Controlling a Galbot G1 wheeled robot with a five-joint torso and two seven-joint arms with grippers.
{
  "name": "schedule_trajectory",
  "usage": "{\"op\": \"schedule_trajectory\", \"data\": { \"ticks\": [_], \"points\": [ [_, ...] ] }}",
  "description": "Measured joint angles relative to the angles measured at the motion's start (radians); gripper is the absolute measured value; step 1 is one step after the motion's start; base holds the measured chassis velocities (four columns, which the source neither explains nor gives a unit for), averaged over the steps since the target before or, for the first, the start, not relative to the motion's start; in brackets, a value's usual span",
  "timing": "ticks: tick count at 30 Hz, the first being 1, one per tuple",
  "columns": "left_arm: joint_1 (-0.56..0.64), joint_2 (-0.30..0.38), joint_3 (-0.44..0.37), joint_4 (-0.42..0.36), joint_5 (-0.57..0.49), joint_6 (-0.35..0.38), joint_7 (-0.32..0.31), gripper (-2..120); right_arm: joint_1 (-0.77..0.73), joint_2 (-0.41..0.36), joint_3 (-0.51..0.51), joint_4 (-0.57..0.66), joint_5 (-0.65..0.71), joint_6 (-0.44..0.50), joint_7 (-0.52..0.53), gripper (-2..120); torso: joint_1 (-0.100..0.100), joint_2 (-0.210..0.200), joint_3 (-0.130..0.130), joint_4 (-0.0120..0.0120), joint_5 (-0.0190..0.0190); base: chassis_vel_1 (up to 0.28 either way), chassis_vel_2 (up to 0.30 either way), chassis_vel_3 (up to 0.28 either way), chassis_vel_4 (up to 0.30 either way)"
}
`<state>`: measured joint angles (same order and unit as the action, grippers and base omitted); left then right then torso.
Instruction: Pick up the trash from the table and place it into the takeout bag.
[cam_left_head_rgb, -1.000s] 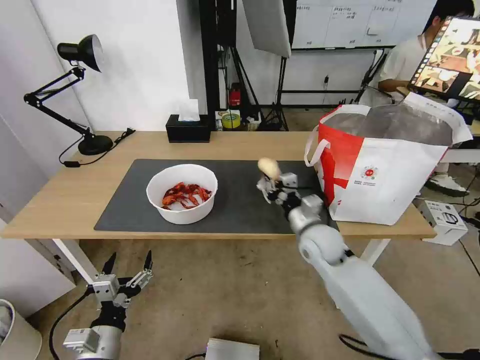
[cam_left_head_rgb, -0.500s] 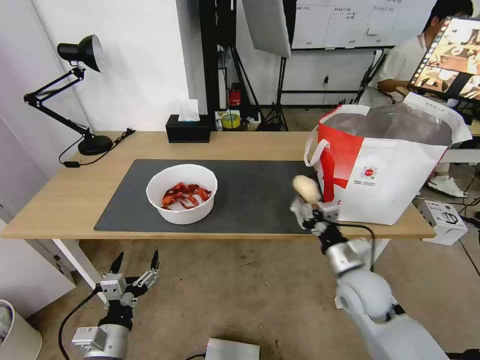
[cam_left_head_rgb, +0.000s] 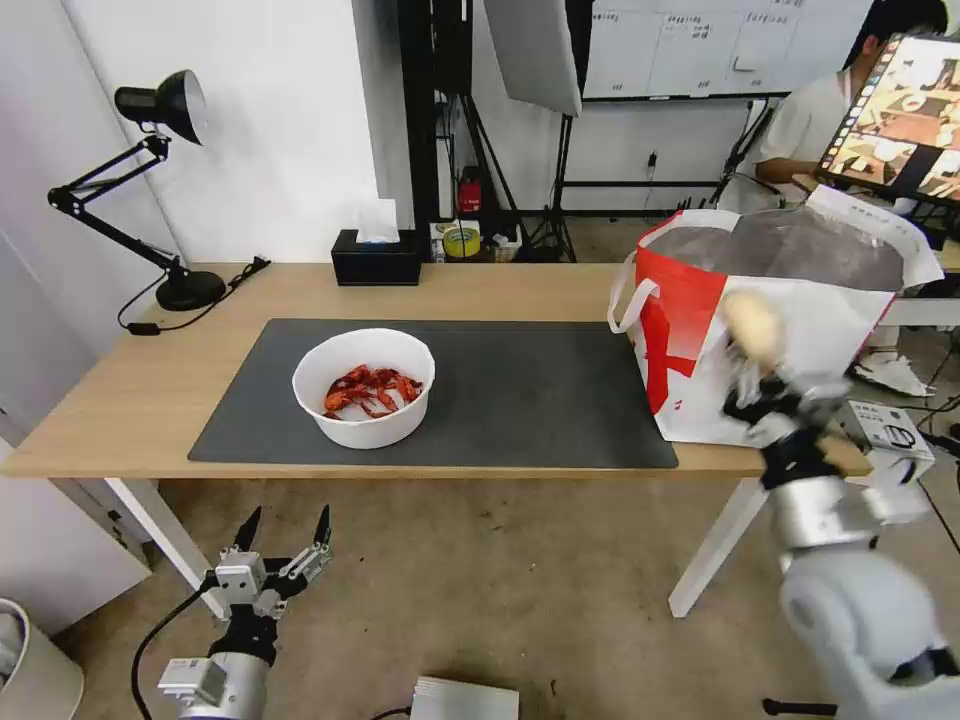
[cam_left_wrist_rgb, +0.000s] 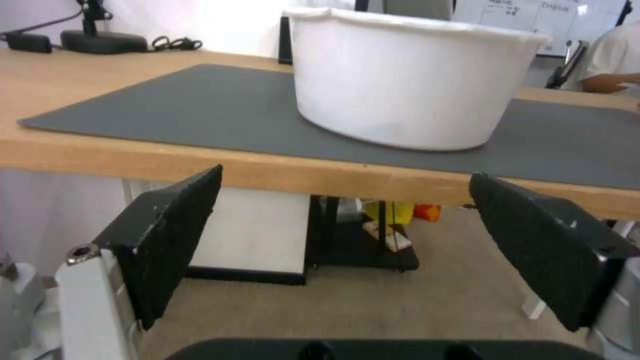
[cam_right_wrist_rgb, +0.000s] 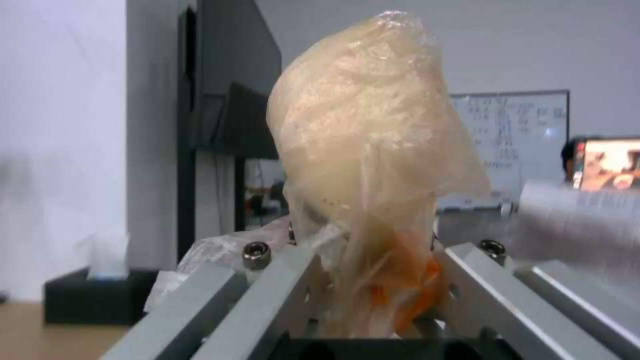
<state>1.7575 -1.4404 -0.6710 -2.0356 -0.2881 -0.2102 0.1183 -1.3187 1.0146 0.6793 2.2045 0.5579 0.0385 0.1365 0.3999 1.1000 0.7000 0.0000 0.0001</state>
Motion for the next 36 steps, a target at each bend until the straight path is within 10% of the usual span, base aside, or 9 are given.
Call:
{"op": "schedule_trajectory", "data": {
  "ticks": [14, 26, 36],
  "points": [
    [0.037, -0.016, 0.002, -0.06, 0.003, -0.037, 0.01, 100, 0.421, -0.303, -0.08, -0.225, 0.32, -0.173, 0.159, 4, 0.0, 0.0, 0.0, 0.0001, 0.0, 0.0, 0.0, 0.0, 0.0],
    [0.053, -0.031, 0.012, -0.08, 0.013, -0.053, 0.019, 100, 0.799, -0.335, -0.345, -0.516, 0.435, -0.31, 0.17, 4, 0.0, 0.0, 0.0, 0.0003, 0.0, 0.0, 0.0, 0.0, 0.0],
    [0.065, -0.05, 0.047, -0.102, 0.048, -0.062, 0.022, 100, 0.929, -0.294, -0.465, -0.589, 0.584, -0.598, 0.321, 4, 0.0, 0.0, 0.0, 0.0, 0.0, 0.0, 0.0, 0.0, 0.0]
  ]
}}
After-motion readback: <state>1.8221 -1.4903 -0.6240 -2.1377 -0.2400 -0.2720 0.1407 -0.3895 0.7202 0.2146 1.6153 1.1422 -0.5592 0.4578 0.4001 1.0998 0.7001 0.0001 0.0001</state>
